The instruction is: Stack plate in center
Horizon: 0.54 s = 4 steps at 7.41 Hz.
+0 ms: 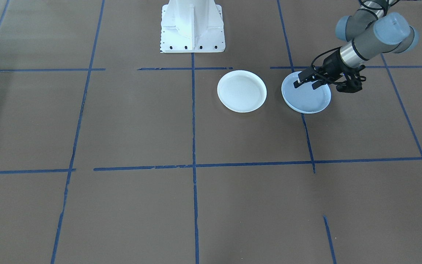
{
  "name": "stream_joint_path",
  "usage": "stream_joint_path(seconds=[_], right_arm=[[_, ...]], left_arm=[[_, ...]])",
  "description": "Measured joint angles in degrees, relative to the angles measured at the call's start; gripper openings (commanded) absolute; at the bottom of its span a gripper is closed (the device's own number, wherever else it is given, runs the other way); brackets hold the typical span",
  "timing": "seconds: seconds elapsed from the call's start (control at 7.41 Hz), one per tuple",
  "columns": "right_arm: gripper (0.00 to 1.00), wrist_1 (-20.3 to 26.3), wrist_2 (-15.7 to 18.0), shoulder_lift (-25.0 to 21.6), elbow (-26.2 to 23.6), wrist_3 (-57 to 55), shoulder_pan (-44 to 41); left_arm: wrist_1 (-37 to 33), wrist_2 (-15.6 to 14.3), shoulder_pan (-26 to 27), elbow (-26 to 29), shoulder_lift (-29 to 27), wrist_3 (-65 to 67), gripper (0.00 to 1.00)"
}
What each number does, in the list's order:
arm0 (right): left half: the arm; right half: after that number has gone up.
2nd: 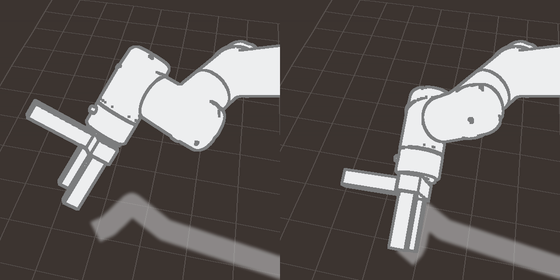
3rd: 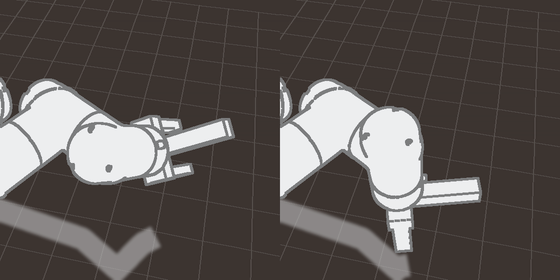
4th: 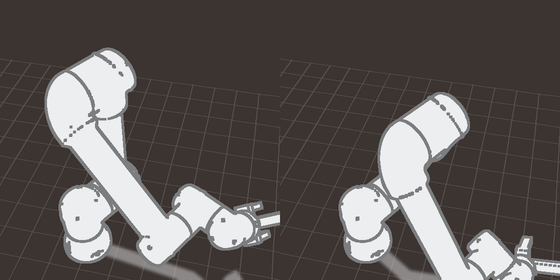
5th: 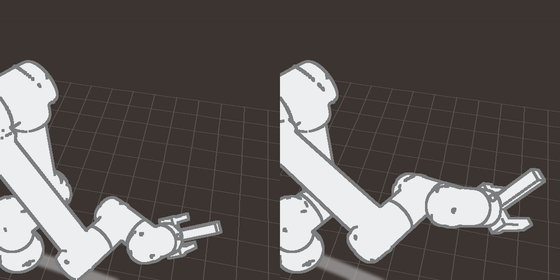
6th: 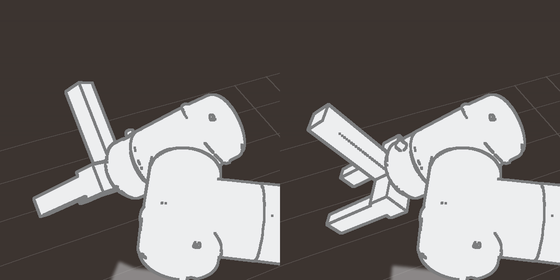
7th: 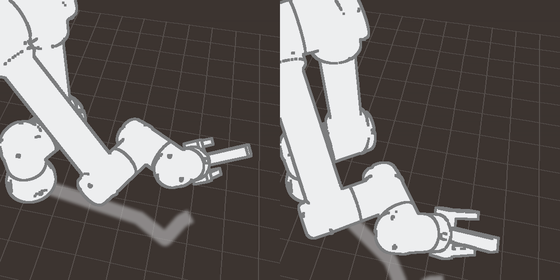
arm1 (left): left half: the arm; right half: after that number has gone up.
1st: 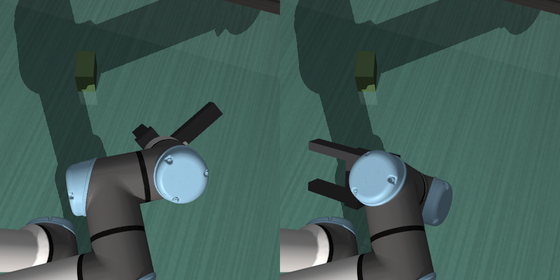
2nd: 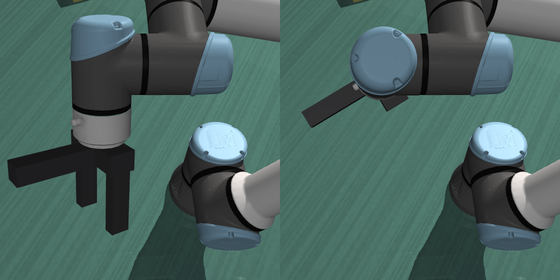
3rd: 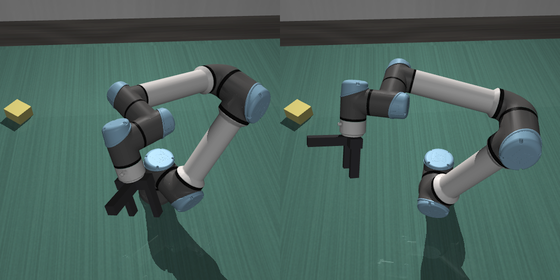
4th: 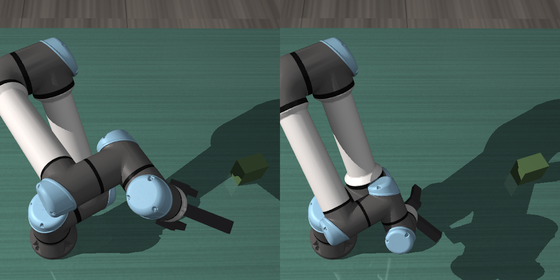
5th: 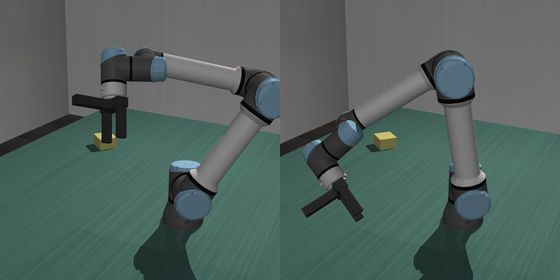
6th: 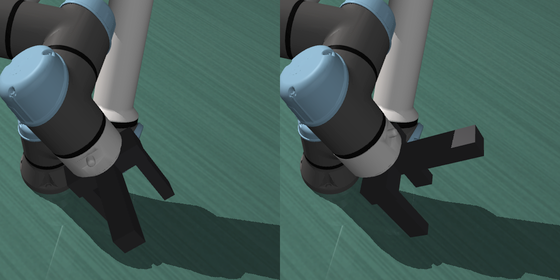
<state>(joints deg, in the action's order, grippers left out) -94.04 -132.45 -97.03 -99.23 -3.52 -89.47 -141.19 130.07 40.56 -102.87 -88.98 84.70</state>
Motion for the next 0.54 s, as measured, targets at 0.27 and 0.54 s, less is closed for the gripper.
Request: stream_joint_path(seconds=[0.27, 0.54], right_arm=[[1.00, 0.0, 0.0, 0.0, 0.0, 0.0, 0.0], [1.00, 0.0, 0.0, 0.0, 0.0, 0.0, 0.0]], left_arm=[[3.2, -4.5, -6.1, -1.3, -3.7, 9.1, 1.00], [3.7, -9.0, -10.6, -0.9, -5.1, 12.7, 0.98]])
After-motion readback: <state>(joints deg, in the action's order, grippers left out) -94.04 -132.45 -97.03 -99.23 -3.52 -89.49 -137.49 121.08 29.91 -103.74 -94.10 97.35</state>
